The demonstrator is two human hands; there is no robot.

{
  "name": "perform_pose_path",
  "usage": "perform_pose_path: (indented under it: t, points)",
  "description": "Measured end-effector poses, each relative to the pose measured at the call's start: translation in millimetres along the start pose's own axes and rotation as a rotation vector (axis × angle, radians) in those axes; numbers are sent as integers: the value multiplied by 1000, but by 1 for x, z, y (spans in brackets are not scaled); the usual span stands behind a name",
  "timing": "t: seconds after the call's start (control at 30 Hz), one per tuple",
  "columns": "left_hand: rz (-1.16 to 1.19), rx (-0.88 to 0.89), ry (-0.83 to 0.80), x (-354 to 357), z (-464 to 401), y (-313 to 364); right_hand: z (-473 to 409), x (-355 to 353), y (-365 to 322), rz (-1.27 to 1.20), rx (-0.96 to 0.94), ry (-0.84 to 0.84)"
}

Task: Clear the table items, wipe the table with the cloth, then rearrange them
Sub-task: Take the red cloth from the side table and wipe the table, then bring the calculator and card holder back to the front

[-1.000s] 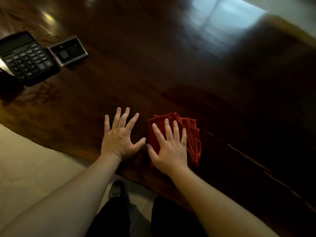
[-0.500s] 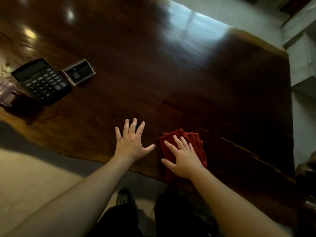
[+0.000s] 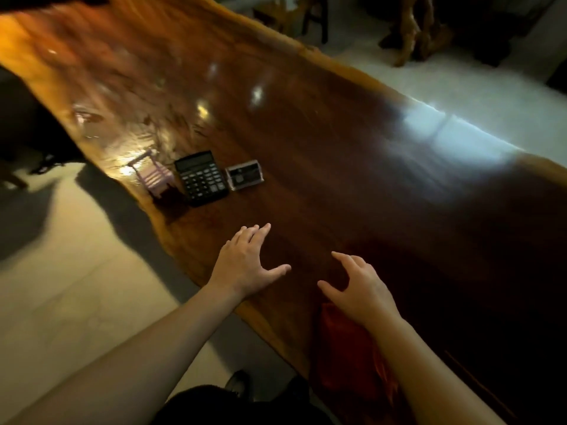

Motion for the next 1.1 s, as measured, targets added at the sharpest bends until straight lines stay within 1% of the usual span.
perform_pose_path:
  t: [0.1, 0.2, 0.3, 0.4, 0.5, 0.63, 0.73, 0.97, 1.1]
  points:
    - [10, -148, 76, -17, 1, -11, -22, -11, -22, -13, -111, 16]
    - [5, -252, 127, -27, -2, -27, -42, -16, -46, -30, -185, 16]
    - [-44, -310, 162, -37, -15, -49, -66, -11, -72, -28, -228, -8]
    - [-112, -326, 156, -44, -40, -74, -95, 4, -99, -7, -229, -70]
    - [-145, -316, 128, -49, -70, -99, -126, 20, -123, -2, -209, -108]
    - [-212, -255, 0, -47, -116, -132, -170, 47, -158, 47, -184, -115]
    - [-245, -193, -44, -46, -152, -153, -204, 64, -178, 83, -148, -100]
    - [-332, -59, -106, -36, -224, -191, -278, 102, -210, 112, -95, -91]
    - [-373, -14, -180, -24, -250, -207, -306, 123, -216, 143, -40, -116]
Point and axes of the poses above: each hand's wrist, its own z-axis away from the middle knuckle, its own x-axis out of the palm, y = z × x, the point moved 6 cm from there along -z, towards the middle knuckle, and after that the axes turned 7 degrees about y, right-handed, at the moved point
